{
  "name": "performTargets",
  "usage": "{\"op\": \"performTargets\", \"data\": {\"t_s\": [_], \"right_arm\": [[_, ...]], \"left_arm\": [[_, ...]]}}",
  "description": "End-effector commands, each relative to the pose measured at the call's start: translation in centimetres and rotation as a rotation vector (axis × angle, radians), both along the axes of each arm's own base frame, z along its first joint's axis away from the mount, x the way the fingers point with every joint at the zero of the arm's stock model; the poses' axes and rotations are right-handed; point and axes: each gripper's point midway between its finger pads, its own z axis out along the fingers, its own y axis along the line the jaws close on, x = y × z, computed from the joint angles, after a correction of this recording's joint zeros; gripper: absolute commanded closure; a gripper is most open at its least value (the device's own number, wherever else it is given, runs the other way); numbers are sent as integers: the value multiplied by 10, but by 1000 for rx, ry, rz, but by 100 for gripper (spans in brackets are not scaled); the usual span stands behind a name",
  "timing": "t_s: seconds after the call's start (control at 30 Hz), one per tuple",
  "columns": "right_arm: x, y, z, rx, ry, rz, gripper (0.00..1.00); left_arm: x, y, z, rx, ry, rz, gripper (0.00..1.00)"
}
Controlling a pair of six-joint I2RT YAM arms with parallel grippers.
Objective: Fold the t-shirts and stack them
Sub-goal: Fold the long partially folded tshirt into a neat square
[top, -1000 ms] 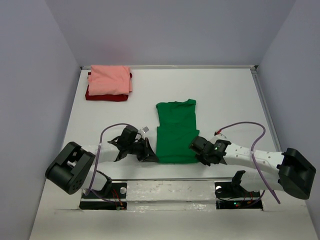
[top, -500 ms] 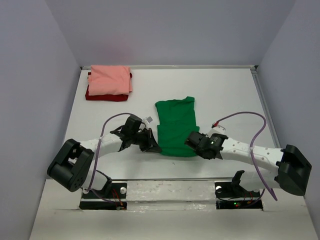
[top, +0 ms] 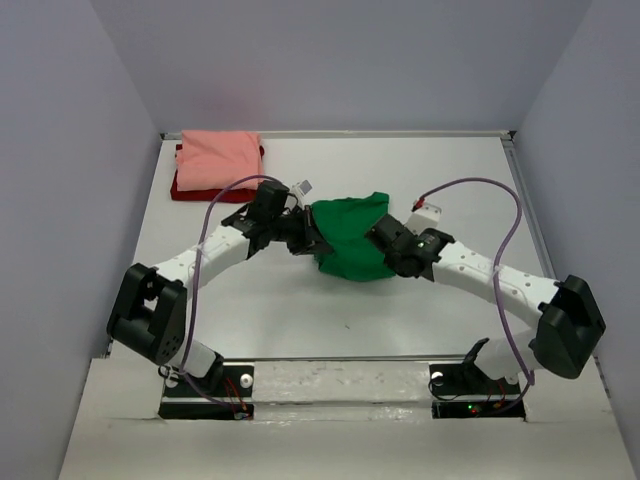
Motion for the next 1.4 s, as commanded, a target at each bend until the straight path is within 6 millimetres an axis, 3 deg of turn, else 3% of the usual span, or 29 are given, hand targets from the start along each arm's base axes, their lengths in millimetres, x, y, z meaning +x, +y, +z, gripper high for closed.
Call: {"op": "performTargets", "data": {"t_s": [0.0, 0.07, 0.1, 0.23, 0.3, 0.33, 0.4, 0.43, 0.53, 0.57, 0.67, 1.0, 1.07, 1.1, 1.17, 1.2, 1.23, 1.3, 1.37], "right_arm": [[70, -16, 45, -39, -114, 73, 100], [87, -17, 48, -61, -104, 111, 100], [100, -17, 59, -64, -111, 128, 100], [128, -8, 49, -85, -58, 204, 100], [143, -3, 43, -67, -39, 250, 100], [149, 0, 42, -54, -42, 266, 100], [162, 6, 36, -44, -23, 294, 100], [166, 5, 34, -56, -14, 315, 100], [186, 6, 32, -62, -8, 344, 100], [191, 3, 31, -64, -8, 339, 100], [208, -5, 38, -89, -30, 331, 100], [266, -2, 55, -159, -85, 372, 100], [280, 1, 73, -153, -129, 388, 100], [288, -1, 62, -158, -106, 400, 100], [300, -7, 58, -174, -91, 401, 100], [311, -1, 57, -169, -90, 419, 100], [317, -3, 59, -189, -99, 409, 100], [328, -4, 65, -186, -123, 404, 100], [326, -3, 66, -180, -110, 408, 100]], "left_arm": [[23, 9, 13, 19, -12, 13, 100], [32, 11, 14, 20, -5, 15, 100], [40, 11, 21, 16, -26, 17, 100], [66, 16, 10, 37, 2, 37, 100], [78, 16, 15, 23, -4, 39, 100], [84, 17, 6, 34, 17, 40, 100], [97, 18, 13, 24, 12, 46, 100], [104, 19, 4, 36, 28, 46, 100], [121, 19, 9, 40, 20, 48, 100], [125, 19, 3, 45, 33, 48, 100], [139, 20, 12, 38, 17, 50, 100], [198, 32, 48, 102, -113, 114, 100], [211, 37, 50, 100, -136, 140, 100], [219, 39, 57, 89, -151, 152, 100], [232, 40, 43, 67, -111, 152, 100], [240, 41, 54, 59, -129, 157, 100], [245, 38, 39, 72, -103, 148, 100], [250, 35, 48, 65, -126, 138, 100], [247, 35, 50, 60, -122, 135, 100]]}}
